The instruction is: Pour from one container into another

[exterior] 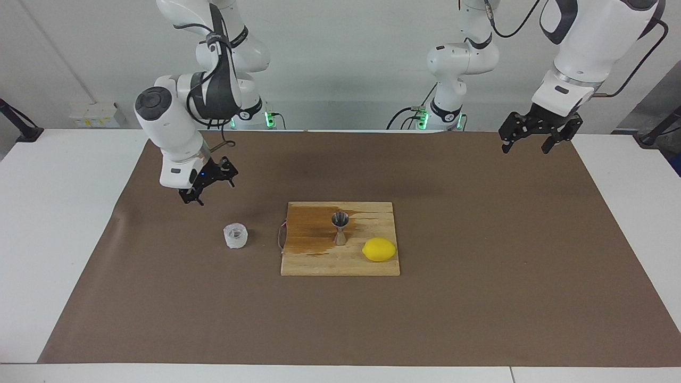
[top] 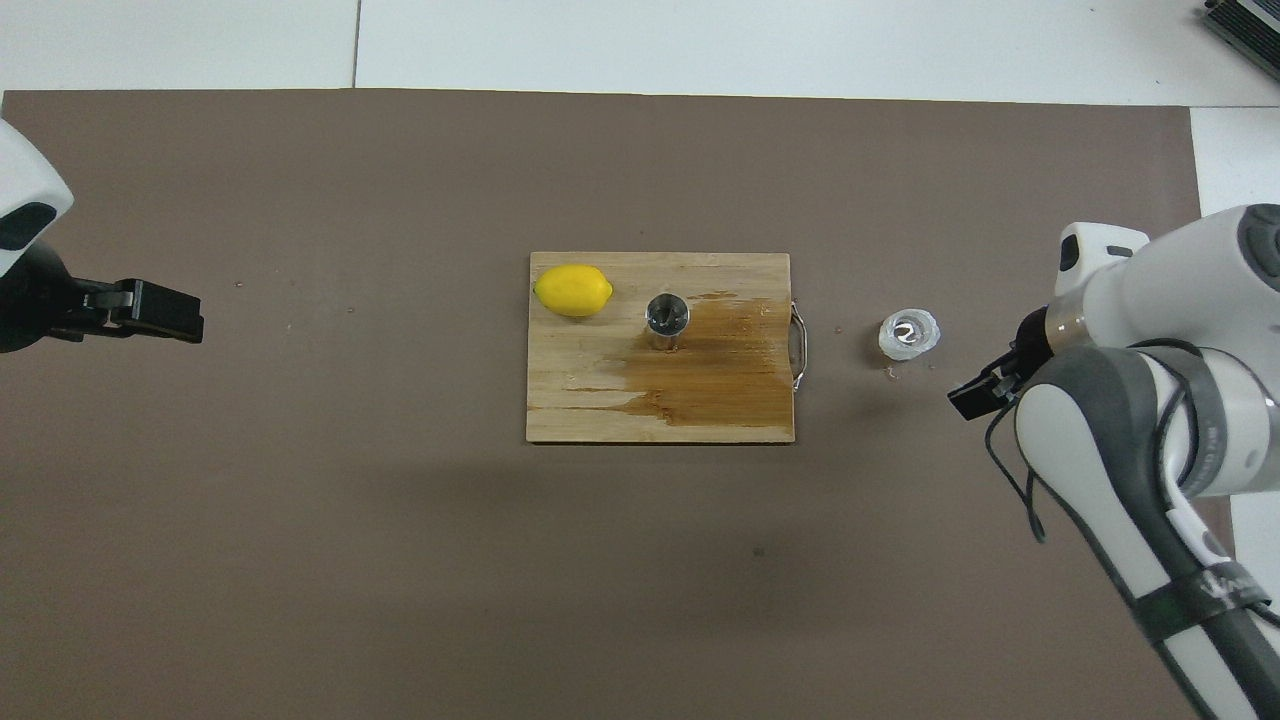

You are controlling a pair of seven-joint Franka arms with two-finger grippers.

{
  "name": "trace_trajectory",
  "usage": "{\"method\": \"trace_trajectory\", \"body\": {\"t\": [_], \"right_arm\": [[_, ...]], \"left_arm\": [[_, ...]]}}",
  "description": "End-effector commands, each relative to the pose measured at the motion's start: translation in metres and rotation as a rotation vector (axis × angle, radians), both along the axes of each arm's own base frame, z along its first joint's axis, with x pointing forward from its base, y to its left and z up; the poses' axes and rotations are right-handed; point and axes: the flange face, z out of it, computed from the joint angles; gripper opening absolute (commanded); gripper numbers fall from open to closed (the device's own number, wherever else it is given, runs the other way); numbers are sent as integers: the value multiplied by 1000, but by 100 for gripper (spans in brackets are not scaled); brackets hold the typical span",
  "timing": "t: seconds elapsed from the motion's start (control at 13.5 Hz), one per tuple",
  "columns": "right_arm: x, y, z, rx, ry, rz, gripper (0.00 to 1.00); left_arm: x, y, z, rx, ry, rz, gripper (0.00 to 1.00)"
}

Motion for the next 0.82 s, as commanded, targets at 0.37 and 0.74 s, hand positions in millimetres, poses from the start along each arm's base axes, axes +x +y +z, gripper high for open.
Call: {"method": "trace_trajectory", "body": {"t": [0.37,0.74], "right_arm": [[-5,13,115,-108,62,-563,100],[-25,-5,208,-15,-13,-632,100]], "left_arm": [[4,5,4,-12,-14,-11,100],[6,11,7,-13,-25,-2,100]]}}
